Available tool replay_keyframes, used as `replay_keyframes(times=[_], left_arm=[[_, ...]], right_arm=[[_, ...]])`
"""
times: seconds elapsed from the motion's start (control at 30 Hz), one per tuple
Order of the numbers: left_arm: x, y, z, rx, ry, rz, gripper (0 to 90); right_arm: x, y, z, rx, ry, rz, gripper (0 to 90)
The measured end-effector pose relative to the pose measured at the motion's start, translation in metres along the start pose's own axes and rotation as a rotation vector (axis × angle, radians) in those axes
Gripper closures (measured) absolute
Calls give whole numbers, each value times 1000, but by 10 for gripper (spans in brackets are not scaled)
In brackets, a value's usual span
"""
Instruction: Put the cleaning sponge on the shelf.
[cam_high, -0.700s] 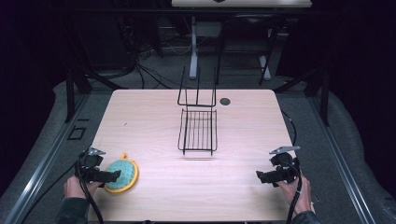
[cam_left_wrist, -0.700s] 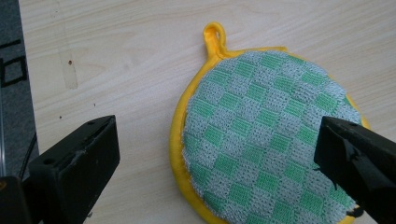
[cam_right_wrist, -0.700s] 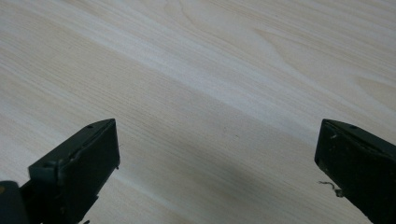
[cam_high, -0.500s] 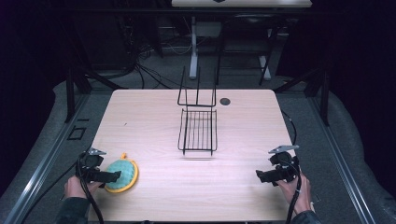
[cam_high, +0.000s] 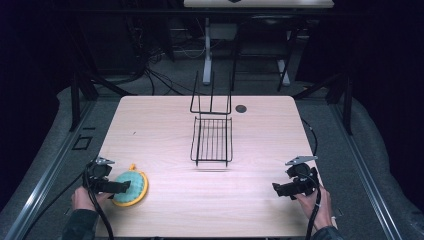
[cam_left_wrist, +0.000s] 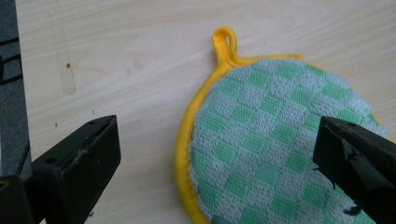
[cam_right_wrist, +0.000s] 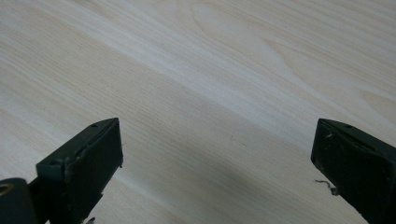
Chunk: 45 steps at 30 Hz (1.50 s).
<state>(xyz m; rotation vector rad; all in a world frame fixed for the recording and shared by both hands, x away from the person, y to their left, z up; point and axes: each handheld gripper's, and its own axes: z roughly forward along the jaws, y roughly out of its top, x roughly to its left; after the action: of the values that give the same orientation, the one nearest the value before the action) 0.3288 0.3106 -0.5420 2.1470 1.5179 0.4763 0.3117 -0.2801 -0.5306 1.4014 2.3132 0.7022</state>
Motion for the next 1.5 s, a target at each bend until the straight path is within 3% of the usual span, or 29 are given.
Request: replay_keyframes(times=[0.1,0.27,0.47,0.53,0.73,0.77,1.1,1.5], left_arm=[[3,3,3,-11,-6,-19,84],[4,4,5,-9,-19,-17,206],[2,5,9,-9,-61,-8,342],[3,4,10,-5,-93,-20,397],[3,2,10,-12,-107,-31,487],[2,2,10,-15,-98,-33,534],[-1,1,9,-21,-87,-17,689],[-4,1,8,-28,-55,17,805]], right_arm=[[1,1,0,-1,3,0,19],[1,0,1,3,4,0,22],[0,1,0,0,2,-8,25],[1,1,0,3,1,-8,27],[2,1,1,2,9,1,29],[2,1,1,3,7,-4,29],[2,1,-1,-6,6,-4,34],[2,1,0,1,3,-14,37]])
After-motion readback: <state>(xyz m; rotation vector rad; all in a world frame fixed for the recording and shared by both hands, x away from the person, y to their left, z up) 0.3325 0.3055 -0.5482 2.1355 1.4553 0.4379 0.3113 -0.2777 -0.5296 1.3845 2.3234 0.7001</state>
